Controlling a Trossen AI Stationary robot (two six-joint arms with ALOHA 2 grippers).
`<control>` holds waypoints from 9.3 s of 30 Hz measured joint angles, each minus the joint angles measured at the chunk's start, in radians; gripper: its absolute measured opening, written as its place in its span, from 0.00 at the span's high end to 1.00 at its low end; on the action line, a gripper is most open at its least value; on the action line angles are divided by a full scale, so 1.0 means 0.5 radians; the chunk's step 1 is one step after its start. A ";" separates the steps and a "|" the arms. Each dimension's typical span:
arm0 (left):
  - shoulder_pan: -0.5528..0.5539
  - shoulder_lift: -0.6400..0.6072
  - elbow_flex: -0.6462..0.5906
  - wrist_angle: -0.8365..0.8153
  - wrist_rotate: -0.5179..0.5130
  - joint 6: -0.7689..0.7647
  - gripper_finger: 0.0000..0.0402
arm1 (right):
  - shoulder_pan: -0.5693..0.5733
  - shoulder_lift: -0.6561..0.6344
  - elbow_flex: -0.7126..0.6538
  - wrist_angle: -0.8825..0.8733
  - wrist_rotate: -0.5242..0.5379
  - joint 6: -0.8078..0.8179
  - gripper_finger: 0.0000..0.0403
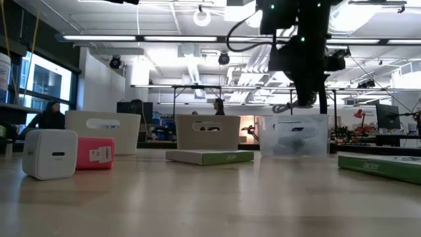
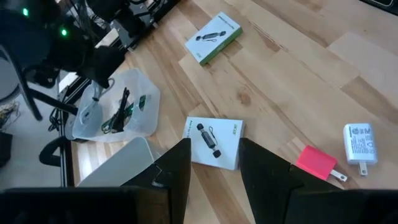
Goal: Pick and place items into bin
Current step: Put the white charger cable into the transparent bin, then put the pink charger adapter into the white bin, then put the white charger adapter into the white bin
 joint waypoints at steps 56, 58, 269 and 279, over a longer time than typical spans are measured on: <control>-0.042 0.444 -0.001 -0.034 0.081 -1.188 0.70 | 0.690 -0.532 0.080 0.404 0.083 -1.326 0.56; -0.077 0.506 0.000 -0.038 0.142 -1.197 0.70 | 0.691 -0.577 0.030 0.468 0.029 -1.349 0.57; 1.482 0.315 -0.330 -0.501 -0.155 -0.190 0.56 | 0.644 -0.674 -0.674 1.357 -0.077 -0.904 0.65; 1.481 0.315 -0.330 -0.465 -0.180 -0.153 0.48 | 0.644 -0.674 -0.674 1.358 -0.078 -0.868 0.65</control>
